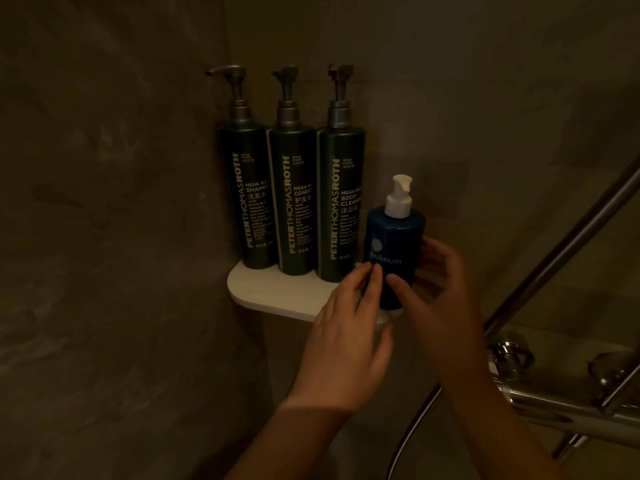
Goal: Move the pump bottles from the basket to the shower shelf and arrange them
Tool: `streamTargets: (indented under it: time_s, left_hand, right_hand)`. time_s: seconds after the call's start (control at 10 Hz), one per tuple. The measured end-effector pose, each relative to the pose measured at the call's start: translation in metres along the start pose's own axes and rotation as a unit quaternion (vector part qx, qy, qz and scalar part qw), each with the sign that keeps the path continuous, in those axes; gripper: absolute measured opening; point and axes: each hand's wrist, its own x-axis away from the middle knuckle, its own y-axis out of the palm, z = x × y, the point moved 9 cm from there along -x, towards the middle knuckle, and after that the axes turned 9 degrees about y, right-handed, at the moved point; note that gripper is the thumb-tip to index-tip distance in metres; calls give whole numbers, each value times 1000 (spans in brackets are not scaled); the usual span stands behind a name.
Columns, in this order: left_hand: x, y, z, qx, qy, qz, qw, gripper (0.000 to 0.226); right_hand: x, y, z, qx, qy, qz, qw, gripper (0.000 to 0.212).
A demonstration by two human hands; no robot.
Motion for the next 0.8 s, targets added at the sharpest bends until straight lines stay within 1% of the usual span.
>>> streamTargets:
  time_s: [0.1,0.3,0.5,0.7,0.8]
  left_hand:
    - [-6,5,-2,-12,-3,-7,1000,75]
    - [-14,8,-11,-27,-10,-10,1000,74]
    - [-16,10,-18,-15,-18,-4,1000,74]
    - [-16,11,-20,-10,-34,-16,999,74]
    - [-16,10,-19,-11,-43,-24,999,73]
  right_hand:
    - [-7,2,2,-14,8,-7,1000,51]
    - [-21,9,5,-9,11,-21,1000,50]
    - [-25,14,8,-12,4,-14,1000,50]
    - [-25,14,7,-16,6,-12,1000,50]
    - [-22,13,4,-9,-3,-2,1000,54]
